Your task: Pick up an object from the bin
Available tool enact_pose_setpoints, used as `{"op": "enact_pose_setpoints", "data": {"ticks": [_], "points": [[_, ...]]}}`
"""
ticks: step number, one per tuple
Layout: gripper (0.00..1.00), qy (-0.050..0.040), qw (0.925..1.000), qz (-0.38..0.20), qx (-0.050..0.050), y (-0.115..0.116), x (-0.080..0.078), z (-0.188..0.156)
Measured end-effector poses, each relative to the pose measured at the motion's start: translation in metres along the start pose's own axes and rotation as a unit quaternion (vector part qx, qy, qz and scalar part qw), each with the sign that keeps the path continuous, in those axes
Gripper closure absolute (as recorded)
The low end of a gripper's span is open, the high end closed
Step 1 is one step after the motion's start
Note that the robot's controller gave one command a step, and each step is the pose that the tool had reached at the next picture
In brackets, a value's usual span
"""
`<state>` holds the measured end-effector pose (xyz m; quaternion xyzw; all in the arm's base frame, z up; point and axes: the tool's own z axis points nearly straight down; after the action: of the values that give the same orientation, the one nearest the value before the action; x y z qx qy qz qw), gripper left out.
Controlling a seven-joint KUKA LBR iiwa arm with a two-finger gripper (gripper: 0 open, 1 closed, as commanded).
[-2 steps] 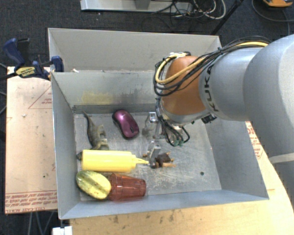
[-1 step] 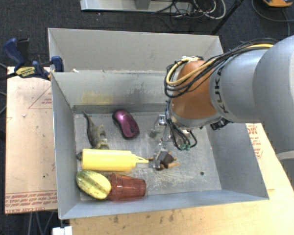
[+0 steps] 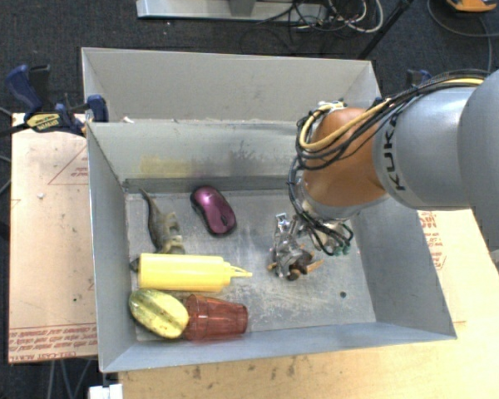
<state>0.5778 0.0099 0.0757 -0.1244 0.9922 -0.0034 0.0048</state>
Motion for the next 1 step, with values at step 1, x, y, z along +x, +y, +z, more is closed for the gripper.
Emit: {"op": "enact_pose_setpoints", "data": {"ticks": [1], "points": [[1.00,0.0000,1.0000,0.000,0.000,0.0003,-0.0002,0.0000]]}}
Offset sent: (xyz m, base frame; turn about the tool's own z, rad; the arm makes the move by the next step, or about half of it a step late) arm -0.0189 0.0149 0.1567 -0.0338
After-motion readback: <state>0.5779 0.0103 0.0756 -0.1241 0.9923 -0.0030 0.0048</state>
